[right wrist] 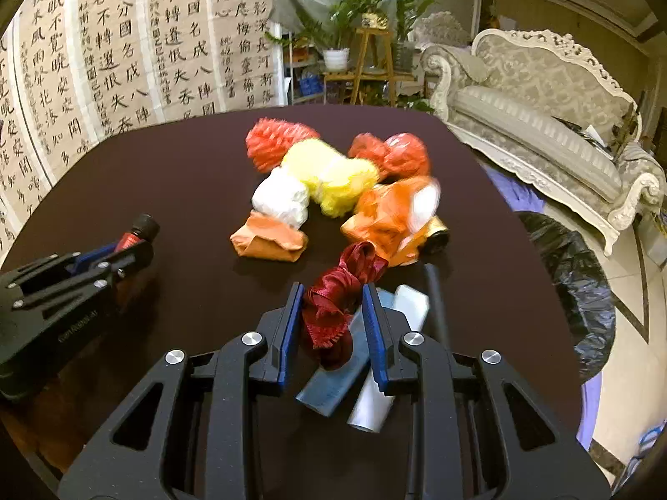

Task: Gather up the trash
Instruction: 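Carry the red ribbon to the bin and open the right tool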

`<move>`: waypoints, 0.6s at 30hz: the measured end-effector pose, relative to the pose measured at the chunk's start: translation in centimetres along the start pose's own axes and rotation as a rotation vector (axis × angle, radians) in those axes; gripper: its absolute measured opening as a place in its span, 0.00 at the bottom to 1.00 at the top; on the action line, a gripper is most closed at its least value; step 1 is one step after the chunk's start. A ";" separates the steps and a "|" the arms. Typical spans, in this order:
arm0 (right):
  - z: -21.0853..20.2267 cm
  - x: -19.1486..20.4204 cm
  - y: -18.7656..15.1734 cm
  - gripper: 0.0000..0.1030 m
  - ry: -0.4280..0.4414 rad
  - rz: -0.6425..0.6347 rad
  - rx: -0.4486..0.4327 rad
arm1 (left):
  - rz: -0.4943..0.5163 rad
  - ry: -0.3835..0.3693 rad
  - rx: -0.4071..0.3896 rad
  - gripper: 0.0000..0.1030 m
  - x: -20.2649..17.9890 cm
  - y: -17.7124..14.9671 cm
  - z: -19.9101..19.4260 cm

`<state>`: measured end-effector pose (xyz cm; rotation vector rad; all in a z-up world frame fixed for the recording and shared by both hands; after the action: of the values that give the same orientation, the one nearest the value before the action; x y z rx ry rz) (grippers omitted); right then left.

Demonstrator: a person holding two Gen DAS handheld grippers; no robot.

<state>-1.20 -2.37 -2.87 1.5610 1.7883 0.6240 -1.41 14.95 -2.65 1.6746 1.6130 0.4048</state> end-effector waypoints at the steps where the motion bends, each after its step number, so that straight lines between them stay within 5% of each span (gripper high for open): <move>1: -0.2 -0.3 0.1 0.27 -0.006 0.007 -0.006 | 0.005 -0.006 -0.002 0.24 -0.5 0.1 0.0; 18: 1.5 -16.5 -0.2 0.27 -0.252 0.254 -0.052 | 0.150 -0.173 -0.018 0.24 -12.8 3.7 3.9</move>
<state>0.69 -18.73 -1.14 1.7614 1.3913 0.5573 2.00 1.92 0.86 1.7720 1.3599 0.3380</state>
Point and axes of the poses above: each gripper's, at about its wrist camera, not at the fingertips, and z roughly the way its jaws point, x to its left, y to its top, the point moved 2 cm from there along z, roughly the way its jaws point, and after that the axes turned 15 degrees about -y, right-handed, at the moved point
